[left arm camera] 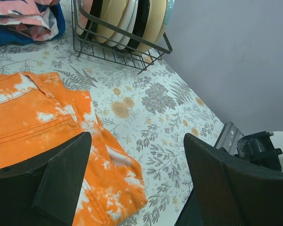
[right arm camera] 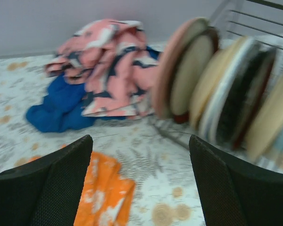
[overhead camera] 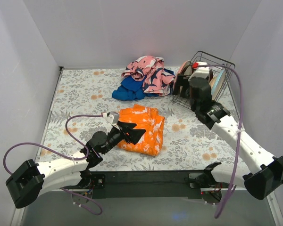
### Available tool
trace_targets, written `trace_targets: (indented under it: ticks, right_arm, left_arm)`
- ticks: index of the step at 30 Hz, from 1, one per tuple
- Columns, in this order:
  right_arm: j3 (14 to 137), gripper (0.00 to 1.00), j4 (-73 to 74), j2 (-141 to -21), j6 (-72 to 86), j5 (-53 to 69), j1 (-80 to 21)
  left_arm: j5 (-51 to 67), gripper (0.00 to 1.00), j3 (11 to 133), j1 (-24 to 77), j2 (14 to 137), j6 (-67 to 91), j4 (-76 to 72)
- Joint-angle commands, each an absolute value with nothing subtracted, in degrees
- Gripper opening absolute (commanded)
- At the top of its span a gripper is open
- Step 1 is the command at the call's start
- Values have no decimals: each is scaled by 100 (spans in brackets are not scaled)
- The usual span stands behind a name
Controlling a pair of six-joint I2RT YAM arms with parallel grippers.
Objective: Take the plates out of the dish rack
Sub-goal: Unload the plate from the dish rack.
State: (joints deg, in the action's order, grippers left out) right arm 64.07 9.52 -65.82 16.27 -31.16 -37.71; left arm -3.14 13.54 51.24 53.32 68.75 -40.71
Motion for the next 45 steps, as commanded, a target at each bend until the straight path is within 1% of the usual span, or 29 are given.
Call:
trace_targets:
  ticks: [1,4,7,10,11,15,16,19,20,25,31,38,45]
  right_arm:
    - [6600,83,1617,-6601,1634,-2857,-2359]
    - [6662,80,1626,-6635,1775,-2778,-1691]
    - [6758,76,1626,-6802,1924,-2322,-1040]
    - [6846,72,1573,-7066,1943,-1943,-652]
    - [6916,70,1565,-7136,1925,-1908,-607]
    - [7066,66,1512,-7470,1846,-1811,-343]
    - [7075,65,1494,-7488,1854,-1828,-230]
    - [6927,59,1092,-7471,1864,-2301,-167]
    - [6839,59,898,-7445,1802,-2381,-150]
    - [6680,55,511,-7436,1784,-2206,-53]
    - [6627,54,264,-7506,1784,-2145,-53]
    - [6522,53,246,-7567,1925,-2504,-53]
    - [6557,52,132,-7822,1863,-2382,-53]
  left_arm:
    - [-150,77,1397,5142,5344,6926,-4140]
    - [-106,77,1406,5150,5388,6943,-4184]
    - [-62,77,1424,5142,5458,6943,-4192]
    - [-9,77,1433,5150,5528,6952,-4227]
    - [-9,77,1450,5150,5554,6952,-4236]
    - [-9,77,1485,5150,5634,6961,-4245]
    - [165,77,1494,5150,5642,6961,-4245]
    - [211,77,1494,5150,5695,6943,-4289]
    - [211,77,1485,5142,5713,6943,-4306]
    - [325,77,1547,5150,5888,6996,-4359]
    - [466,76,1564,5150,6021,7049,-4421]
    - [536,76,1547,5150,5985,7119,-4474]
    - [563,76,1512,5142,5889,7137,-4474]
